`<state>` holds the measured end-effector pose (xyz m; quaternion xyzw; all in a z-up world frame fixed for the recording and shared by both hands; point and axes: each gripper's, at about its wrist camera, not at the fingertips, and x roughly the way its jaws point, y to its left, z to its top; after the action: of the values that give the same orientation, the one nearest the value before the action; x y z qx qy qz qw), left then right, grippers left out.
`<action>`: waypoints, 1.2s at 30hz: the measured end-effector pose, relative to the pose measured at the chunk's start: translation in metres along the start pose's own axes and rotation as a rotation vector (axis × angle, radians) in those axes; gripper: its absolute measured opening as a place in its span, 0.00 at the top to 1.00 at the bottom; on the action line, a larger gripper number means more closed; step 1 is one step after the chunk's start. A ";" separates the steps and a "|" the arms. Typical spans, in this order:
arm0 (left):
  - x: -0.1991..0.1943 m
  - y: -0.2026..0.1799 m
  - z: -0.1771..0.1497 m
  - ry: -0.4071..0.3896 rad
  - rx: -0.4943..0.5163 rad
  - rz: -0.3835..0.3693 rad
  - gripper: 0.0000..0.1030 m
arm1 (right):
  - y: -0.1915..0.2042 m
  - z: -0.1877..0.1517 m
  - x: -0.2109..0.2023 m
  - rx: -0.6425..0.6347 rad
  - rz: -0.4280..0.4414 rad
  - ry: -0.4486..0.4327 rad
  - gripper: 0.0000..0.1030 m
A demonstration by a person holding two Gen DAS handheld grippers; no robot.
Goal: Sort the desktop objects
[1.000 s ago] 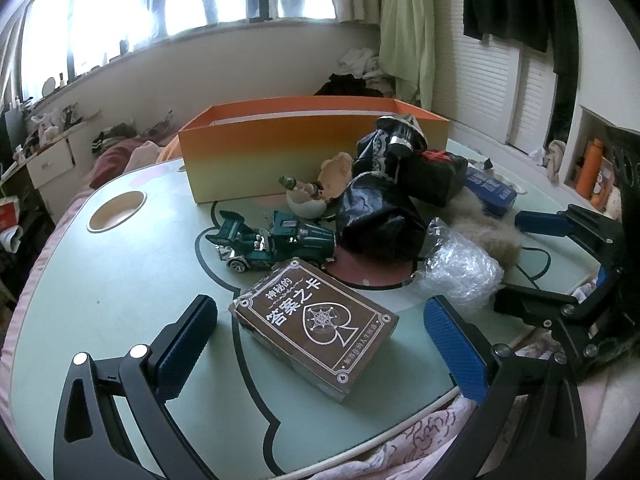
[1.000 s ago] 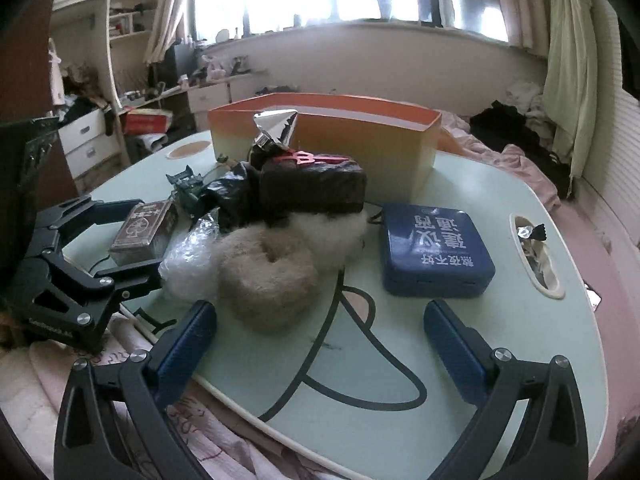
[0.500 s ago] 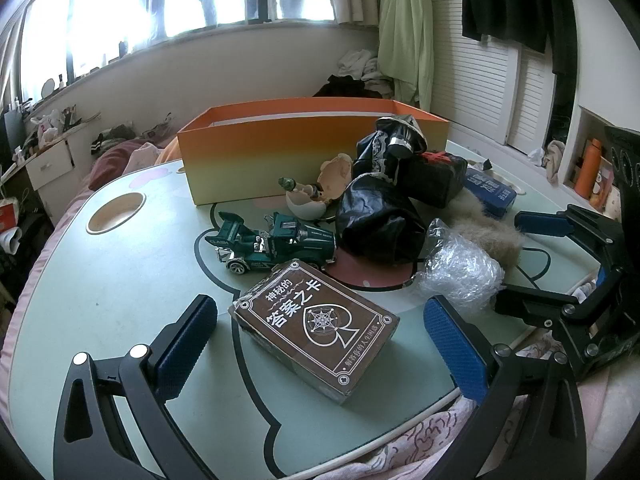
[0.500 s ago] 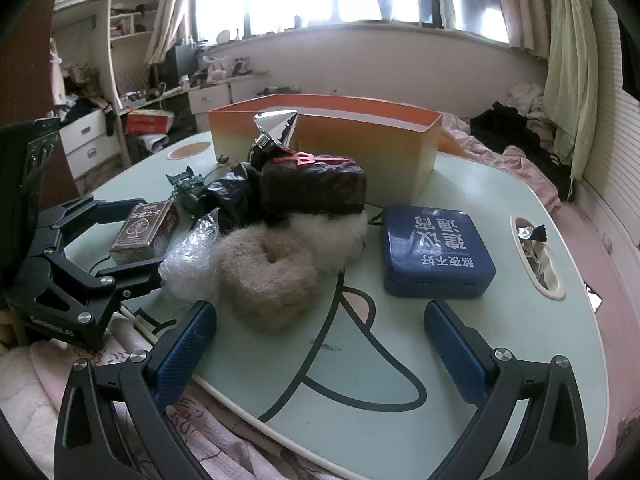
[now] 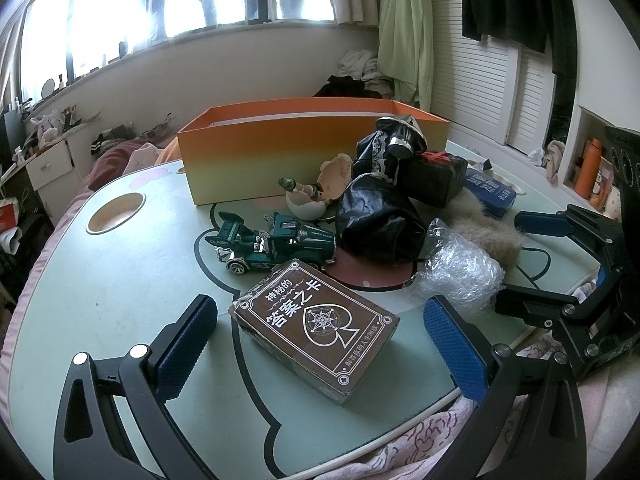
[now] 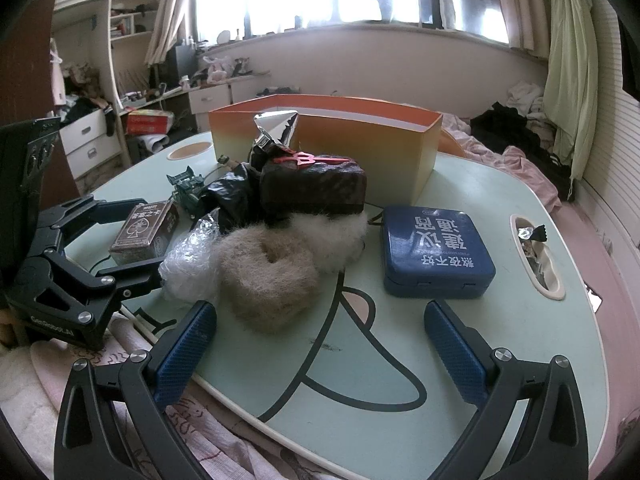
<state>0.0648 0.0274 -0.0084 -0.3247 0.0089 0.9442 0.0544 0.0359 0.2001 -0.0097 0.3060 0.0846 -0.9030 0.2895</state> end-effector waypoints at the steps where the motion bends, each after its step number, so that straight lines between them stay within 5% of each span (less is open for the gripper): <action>1: 0.000 0.000 0.000 0.000 0.000 0.000 0.00 | 0.000 0.000 0.000 0.000 0.000 0.000 0.00; 12: 0.000 0.000 0.000 -0.004 -0.002 0.005 0.01 | 0.000 -0.001 0.000 0.000 0.001 -0.001 0.00; 18: -0.007 0.010 0.000 -0.040 -0.036 -0.013 0.34 | 0.000 0.001 -0.001 0.000 0.001 -0.002 0.00; 24: -0.013 0.011 -0.001 -0.066 -0.037 -0.033 0.35 | 0.004 0.006 -0.004 0.005 0.008 -0.008 0.00; 28: -0.029 0.010 -0.004 -0.152 -0.024 -0.020 0.35 | -0.015 0.010 -0.020 0.128 0.064 -0.095 0.00; 31: -0.035 0.005 -0.005 -0.186 -0.007 -0.008 0.35 | -0.037 0.023 -0.036 0.254 -0.001 -0.178 0.00; 36: -0.033 0.006 -0.004 -0.181 -0.007 -0.013 0.35 | -0.060 0.056 -0.006 0.293 -0.164 0.020 0.22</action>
<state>0.0928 0.0178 0.0086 -0.2383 -0.0015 0.9693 0.0600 -0.0227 0.2340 0.0372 0.3462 -0.0205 -0.9231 0.1662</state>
